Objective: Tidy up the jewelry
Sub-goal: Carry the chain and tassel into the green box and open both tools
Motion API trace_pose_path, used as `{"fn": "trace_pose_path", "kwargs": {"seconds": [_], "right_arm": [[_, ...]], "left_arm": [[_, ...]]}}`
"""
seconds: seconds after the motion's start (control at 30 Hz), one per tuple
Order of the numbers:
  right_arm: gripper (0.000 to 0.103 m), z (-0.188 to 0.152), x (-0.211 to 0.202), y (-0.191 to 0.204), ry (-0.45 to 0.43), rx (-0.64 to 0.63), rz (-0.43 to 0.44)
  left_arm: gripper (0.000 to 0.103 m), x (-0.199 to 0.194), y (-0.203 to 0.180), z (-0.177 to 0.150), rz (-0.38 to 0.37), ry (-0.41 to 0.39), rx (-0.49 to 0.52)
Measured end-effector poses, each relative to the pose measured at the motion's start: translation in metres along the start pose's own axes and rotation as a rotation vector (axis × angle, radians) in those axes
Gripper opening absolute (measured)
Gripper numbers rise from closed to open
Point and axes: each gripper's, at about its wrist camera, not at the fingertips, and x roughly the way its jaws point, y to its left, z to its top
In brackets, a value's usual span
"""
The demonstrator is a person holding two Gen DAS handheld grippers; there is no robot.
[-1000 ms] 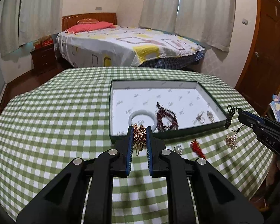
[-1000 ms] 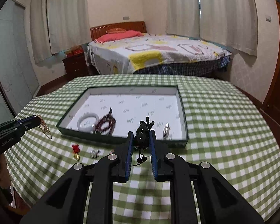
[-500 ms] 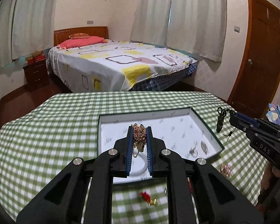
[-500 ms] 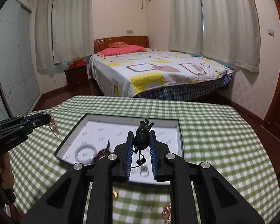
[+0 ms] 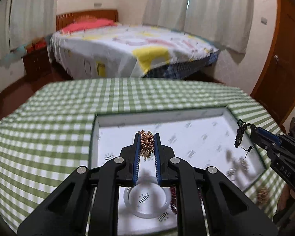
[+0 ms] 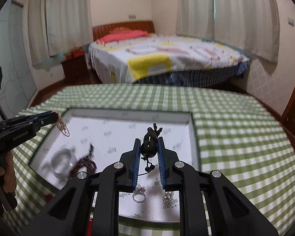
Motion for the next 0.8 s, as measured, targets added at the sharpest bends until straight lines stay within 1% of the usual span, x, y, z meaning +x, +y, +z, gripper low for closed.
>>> {"fn": "trace_pose_path", "kwargs": {"seconds": [0.13,0.27,0.37,0.43,0.5,0.6,0.67,0.7,0.8], "right_arm": [[0.018,-0.01,0.024,0.0,0.058,-0.01,-0.01],[0.018,-0.015,0.039,-0.003,0.099,-0.005,-0.015],[0.018,-0.017,0.045,-0.004,0.122,0.001,-0.011],[0.018,-0.017,0.048,-0.006,0.128,0.003,-0.009],[0.018,-0.018,0.049,-0.006,0.133,0.005,-0.01],[0.02,-0.019,0.051,-0.007,0.143,0.014,-0.008],[0.026,-0.019,0.051,-0.008,0.149,0.02,-0.005],[0.032,-0.02,0.051,-0.008,0.145,0.022,-0.007],[0.033,-0.018,0.046,-0.008,0.131,0.023,-0.011]], "left_arm": [[0.013,0.029,0.006,-0.008,0.011,0.071,-0.004],[0.013,0.042,0.011,-0.013,0.011,0.121,-0.01],[0.014,0.047,0.015,-0.017,0.008,0.143,-0.026],[0.015,0.049,0.017,-0.019,0.009,0.144,-0.032],[0.018,0.05,0.017,-0.021,0.009,0.148,-0.034],[0.028,0.05,0.017,-0.023,0.01,0.151,-0.04],[0.031,0.05,0.017,-0.024,0.008,0.151,-0.045],[0.032,0.049,0.016,-0.026,0.006,0.151,-0.047],[0.04,0.044,0.015,-0.027,0.003,0.143,-0.049]]}}
